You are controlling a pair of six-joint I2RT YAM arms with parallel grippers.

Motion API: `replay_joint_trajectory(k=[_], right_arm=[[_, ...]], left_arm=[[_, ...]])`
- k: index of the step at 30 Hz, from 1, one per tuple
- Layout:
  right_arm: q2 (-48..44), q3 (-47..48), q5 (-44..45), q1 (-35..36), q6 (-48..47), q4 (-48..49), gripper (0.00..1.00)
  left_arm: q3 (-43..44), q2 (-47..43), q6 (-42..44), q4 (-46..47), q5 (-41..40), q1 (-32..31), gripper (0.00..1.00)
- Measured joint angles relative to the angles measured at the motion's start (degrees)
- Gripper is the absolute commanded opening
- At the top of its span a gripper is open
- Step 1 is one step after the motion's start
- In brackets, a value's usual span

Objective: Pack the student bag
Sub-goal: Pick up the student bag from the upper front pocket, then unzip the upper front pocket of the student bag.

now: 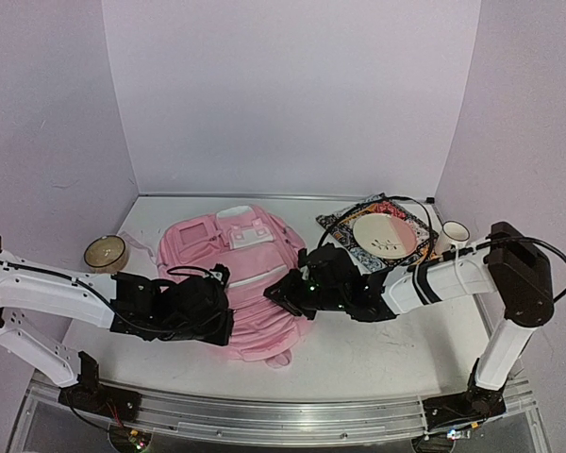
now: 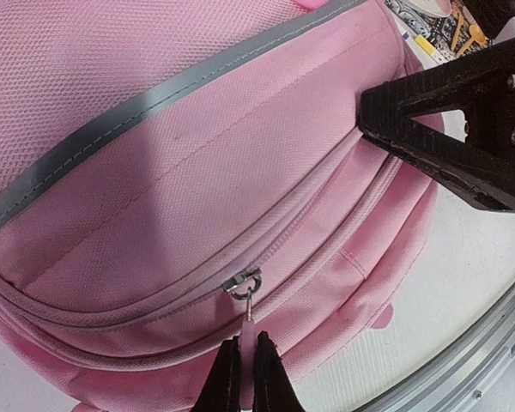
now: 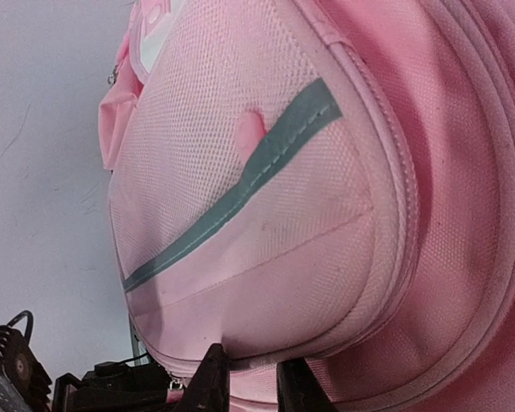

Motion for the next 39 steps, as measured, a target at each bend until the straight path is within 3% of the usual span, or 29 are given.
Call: replay_joint_trajectory(k=[3, 12, 18, 26, 28, 32, 39], right_arm=[[0.0, 0.0, -0.4, -0.3, 0.1, 0.2, 0.00], [-1.7, 0.0, -4.2, -2.4, -3.5, -2.1, 0.00], [-4.7, 0.0, -10.3, -6.0, -7.3, -4.5, 0.00], [-5.1, 2.1, -15.5, -7.2, -11.7, -8.4, 0.00], [-5.1, 3.4, -16.4, -7.4, -12.5, -9.3, 0.00], [-5.1, 5.3, -17.9, -7.6, -13.5, -11.1, 0.00], [-5.1, 7.5, -18.6, -7.9, -14.0, -13.3, 0.00]], left_arm=[[-0.6, -1.0, -0.1, -0.3, -0.6, 0.0, 0.00], [-4.4, -6.1, -2.7, -4.3, -3.9, 0.2, 0.00], [-6.5, -7.5, -3.8, -4.7, -5.8, 3.8, 0.00], [-7.5, -8.4, -4.4, -3.4, -8.5, 8.2, 0.11], [-7.5, -8.8, -4.4, -3.8, -10.1, 8.6, 0.16], [-7.5, -10.2, -2.7, -5.7, -12.6, 9.3, 0.40], [-6.8, -14.9, 4.5, -8.0, -12.5, 10.2, 0.63]])
